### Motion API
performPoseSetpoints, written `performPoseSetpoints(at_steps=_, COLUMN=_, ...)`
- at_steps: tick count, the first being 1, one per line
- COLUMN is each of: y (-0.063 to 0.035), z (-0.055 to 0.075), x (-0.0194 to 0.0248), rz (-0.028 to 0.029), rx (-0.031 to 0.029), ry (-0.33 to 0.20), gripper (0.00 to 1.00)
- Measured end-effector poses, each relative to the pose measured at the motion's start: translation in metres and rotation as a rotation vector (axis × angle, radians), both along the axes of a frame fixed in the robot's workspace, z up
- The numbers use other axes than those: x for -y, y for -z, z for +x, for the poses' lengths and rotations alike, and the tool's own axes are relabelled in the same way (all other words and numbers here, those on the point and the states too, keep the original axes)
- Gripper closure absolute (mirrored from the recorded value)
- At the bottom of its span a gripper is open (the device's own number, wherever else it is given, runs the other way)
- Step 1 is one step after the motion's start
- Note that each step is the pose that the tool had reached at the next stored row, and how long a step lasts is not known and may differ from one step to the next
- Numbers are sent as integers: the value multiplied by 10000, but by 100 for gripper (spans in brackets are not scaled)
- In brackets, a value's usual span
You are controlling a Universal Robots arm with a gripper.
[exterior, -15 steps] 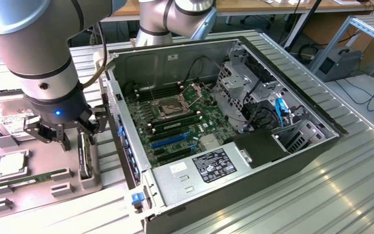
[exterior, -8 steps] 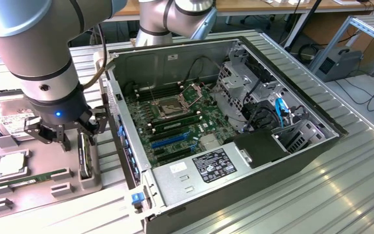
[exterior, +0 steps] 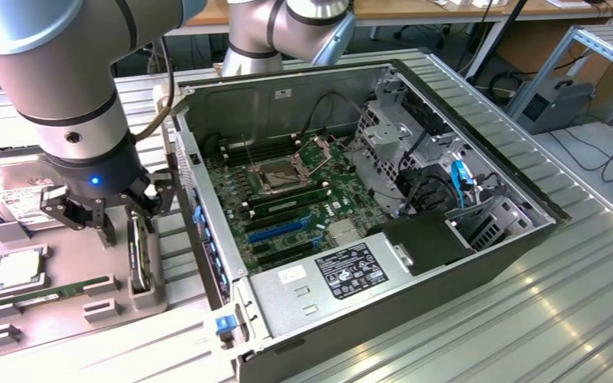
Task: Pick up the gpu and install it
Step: 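Pick up the gpu and move the gpu toward the slot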
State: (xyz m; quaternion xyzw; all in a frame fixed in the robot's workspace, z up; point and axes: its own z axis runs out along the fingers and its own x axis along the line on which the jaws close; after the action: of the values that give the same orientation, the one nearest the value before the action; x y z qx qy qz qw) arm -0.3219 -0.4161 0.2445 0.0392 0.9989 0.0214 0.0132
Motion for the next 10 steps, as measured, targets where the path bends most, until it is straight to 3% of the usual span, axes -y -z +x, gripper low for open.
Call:
performPoseSetpoints(at_steps=8, y=0, z=0, x=-3, rz=0, rx=-1, ry=-1, gripper=47)
performPoseSetpoints(at_steps=9, y=0, z=0, x=-3, rz=0, rx=-1, ry=0, gripper=54)
performPoseSetpoints(at_steps=10, y=0, z=0, x=-3, rz=-1, rx=-1, ry=0, gripper=54)
